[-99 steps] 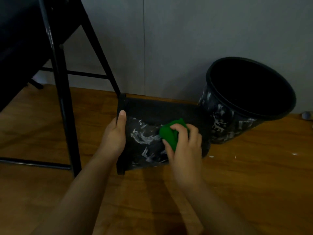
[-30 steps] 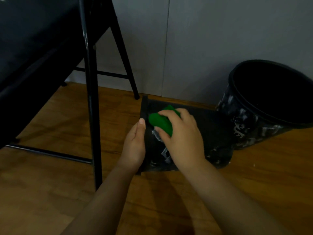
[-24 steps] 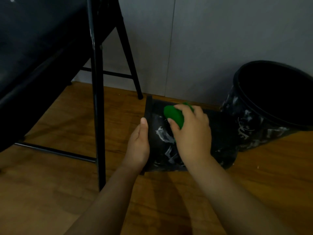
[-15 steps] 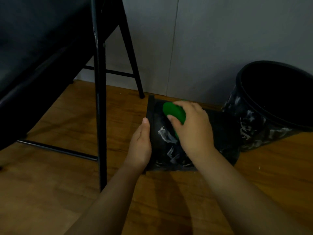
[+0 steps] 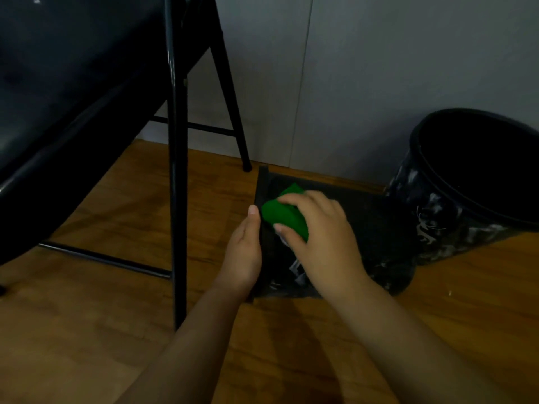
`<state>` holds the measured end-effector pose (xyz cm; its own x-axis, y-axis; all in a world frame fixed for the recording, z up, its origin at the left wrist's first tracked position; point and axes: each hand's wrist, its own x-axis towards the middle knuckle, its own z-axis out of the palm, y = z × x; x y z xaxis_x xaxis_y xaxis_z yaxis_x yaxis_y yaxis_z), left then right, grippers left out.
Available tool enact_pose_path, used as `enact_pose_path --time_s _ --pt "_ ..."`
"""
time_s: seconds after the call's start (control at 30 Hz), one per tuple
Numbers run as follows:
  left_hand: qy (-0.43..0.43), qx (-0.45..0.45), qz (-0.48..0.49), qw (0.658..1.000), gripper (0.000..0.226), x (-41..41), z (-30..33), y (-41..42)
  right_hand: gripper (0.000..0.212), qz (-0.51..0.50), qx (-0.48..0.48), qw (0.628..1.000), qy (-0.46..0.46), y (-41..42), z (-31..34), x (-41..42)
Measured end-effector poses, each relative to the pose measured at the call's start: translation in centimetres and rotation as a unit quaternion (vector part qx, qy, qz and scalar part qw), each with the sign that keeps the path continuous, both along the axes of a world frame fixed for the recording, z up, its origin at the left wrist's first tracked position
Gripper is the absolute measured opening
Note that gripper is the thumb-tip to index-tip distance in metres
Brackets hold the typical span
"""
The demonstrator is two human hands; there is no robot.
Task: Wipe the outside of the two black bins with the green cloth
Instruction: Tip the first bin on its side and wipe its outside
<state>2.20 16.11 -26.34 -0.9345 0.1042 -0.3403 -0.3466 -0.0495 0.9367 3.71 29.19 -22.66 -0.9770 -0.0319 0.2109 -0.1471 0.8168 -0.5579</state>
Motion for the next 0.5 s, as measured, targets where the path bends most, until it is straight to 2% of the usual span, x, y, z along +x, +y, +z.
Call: enact_pose_path --time_s 0.1,0.27,0.4,0.5 --pt "-0.007 0.002 0.007 1.000 0.052 0.0 0.1 0.0 0.040 0.034 0.012 0.999 0.000 1.0 -0.4 1.1" --pt "-0.025 0.004 0.012 1.000 0.057 -0.6 0.6 0.3 0.043 -0.084 -0.002 0.996 0.021 0.8 -0.6 -0.3" --pt "-0.019 0.006 0.016 1.000 0.065 -0.7 0.7 0.2 0.043 0.017 0.002 1.000 0.005 -0.2 -0.9 2.2" --pt "-0.021 0.007 0.011 1.000 0.059 -0.8 0.6 0.2 0.044 -0.001 0.019 1.000 0.018 0.7 -1.3 1.8"
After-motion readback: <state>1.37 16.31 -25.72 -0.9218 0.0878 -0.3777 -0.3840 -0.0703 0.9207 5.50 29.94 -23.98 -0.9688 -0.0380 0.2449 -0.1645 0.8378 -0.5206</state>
